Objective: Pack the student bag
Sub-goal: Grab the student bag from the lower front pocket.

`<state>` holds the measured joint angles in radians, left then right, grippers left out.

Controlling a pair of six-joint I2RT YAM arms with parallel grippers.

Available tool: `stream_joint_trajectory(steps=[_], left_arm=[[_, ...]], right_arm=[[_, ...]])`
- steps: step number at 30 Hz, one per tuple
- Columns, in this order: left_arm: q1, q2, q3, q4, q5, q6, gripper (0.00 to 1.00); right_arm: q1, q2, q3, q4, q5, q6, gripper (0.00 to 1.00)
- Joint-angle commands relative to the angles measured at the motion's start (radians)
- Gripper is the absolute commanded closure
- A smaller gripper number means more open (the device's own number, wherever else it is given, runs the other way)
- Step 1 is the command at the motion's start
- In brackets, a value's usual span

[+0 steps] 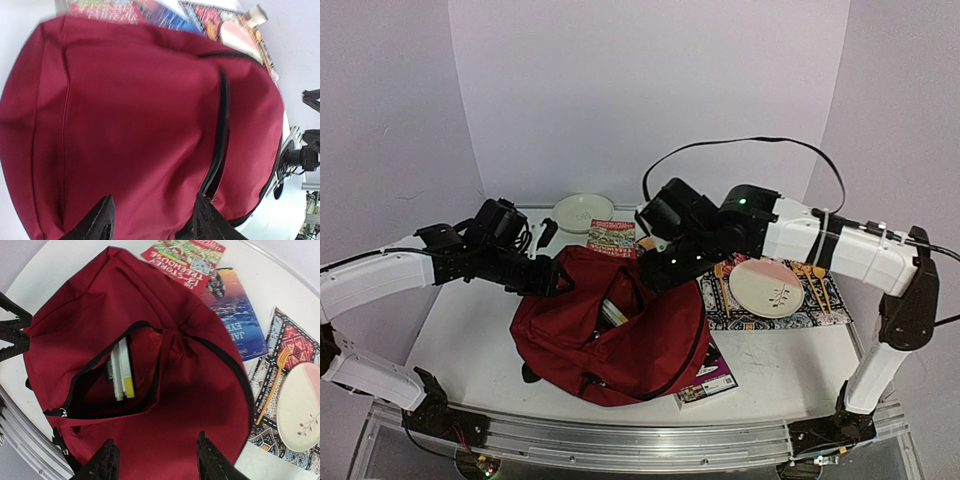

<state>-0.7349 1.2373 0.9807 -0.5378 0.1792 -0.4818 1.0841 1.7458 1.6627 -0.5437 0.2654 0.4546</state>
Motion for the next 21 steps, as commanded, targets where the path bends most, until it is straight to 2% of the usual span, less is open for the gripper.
stream_joint_trajectory(steps=[1,9,15,21], left_arm=[[-0.004,-0.067,-0.07,-0.044,0.043,-0.076,0.41],[-0.006,-0.151,-0.198,-0.041,0.037,-0.284,0.24],[-0.021,-0.187,-0.284,-0.005,0.018,-0.427,0.19],[-0.051,-0.241,-0.403,0.154,0.005,-0.619,0.17]], right_arm=[[0.014,0.094,0.028,0.014,-0.072,-0.043,0.47],[0.036,0.185,0.104,0.099,-0.168,-0.041,0.47],[0.039,0.198,0.108,0.113,-0.177,-0.044,0.47],[0.039,0.154,0.043,0.179,-0.209,-0.08,0.45]])
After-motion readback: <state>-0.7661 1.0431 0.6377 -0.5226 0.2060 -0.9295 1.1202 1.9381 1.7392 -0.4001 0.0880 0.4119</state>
